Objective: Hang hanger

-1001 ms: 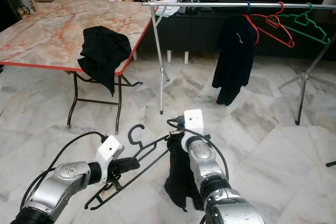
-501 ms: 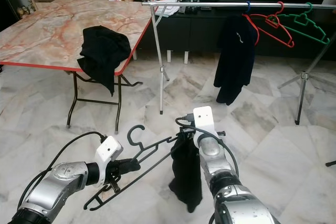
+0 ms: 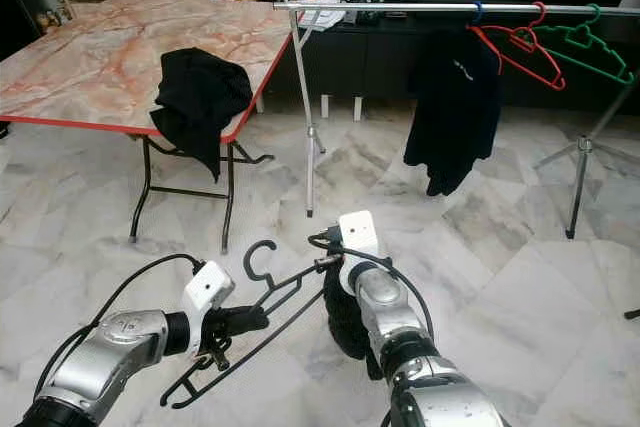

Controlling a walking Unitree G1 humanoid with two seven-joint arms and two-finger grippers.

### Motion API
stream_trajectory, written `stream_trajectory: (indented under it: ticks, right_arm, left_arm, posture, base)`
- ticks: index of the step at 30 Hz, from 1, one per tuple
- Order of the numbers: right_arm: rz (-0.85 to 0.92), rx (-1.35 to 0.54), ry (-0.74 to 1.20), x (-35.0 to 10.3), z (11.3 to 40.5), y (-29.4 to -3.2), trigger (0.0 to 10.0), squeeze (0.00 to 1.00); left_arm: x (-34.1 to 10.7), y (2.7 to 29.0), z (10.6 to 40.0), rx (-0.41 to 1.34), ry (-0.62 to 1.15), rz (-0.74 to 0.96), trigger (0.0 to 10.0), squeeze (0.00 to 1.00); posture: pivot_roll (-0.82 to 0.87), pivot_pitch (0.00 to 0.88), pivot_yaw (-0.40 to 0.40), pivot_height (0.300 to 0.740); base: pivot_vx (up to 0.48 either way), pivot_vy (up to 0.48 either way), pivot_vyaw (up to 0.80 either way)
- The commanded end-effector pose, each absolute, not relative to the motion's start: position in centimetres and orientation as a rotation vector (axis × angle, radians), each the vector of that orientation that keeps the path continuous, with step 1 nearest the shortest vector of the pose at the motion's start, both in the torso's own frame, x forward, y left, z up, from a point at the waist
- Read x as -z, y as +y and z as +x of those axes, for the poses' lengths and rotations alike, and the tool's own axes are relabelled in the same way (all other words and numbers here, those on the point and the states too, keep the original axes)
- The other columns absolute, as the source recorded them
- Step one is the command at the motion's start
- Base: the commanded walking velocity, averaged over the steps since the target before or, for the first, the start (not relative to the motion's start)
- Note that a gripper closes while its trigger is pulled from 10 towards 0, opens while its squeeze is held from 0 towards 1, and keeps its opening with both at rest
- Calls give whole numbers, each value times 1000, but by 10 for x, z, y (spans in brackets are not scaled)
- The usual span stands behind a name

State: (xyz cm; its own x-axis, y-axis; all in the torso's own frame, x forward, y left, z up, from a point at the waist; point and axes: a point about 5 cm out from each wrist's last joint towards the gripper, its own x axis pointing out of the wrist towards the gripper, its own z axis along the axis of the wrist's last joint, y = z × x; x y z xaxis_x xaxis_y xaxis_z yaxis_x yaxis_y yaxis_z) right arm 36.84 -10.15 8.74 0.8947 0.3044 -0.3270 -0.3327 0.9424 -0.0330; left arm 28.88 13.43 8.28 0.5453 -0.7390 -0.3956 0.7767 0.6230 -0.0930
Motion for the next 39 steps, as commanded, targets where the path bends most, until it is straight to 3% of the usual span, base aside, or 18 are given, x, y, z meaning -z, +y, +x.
stream_trajectory:
  ticks: [1, 7, 13, 24, 29, 34, 36, 39]
  right_arm:
    - [11, -407, 248, -111, 376, -84, 10000, 0]
    - [94, -465, 136, -139, 382, -77, 10000, 0]
    - [-51, -301, 304, -98, 373, -106, 10000, 0]
    - [-128, -267, 374, -76, 362, -111, 10000, 0]
    - [-20, -351, 357, -81, 362, -96, 10000, 0]
    - [341, -479, 233, -119, 370, -78, 10000, 0]
    - [360, -483, 208, -125, 371, -77, 10000, 0]
    - [227, -389, 225, -116, 372, -90, 10000, 0]
  left_arm:
    - [-84, 134, 294, 866, 414, 129, 10000, 0]
    - [-78, 141, 300, 785, 441, 154, 10000, 0]
    - [-77, 140, 303, 758, 438, 168, 10000, 0]
    - [-83, 142, 309, 705, 385, 166, 10000, 0]
    - [-87, 140, 310, 706, 363, 150, 10000, 0]
    - [-85, 137, 311, 708, 373, 155, 10000, 0]
    - [-85, 137, 310, 710, 376, 153, 10000, 0]
    - [-83, 136, 310, 712, 385, 148, 10000, 0]
  posture:
    - [120, 97, 54, 740]
    - [102, 94, 60, 740]
    - [103, 89, 57, 740]
    - [105, 86, 57, 740]
    - [108, 78, 61, 740]
    - [103, 82, 65, 740]
    - [101, 84, 66, 740]
    - [98, 86, 66, 740]
  base:
    - [0, 0, 0]
    - [0, 0, 0]
    - [0, 0, 0]
    - [0, 0, 0]
    - [0, 0, 0]
    - [0, 0, 0]
    - [0, 0, 0]
    - [0, 0, 0]
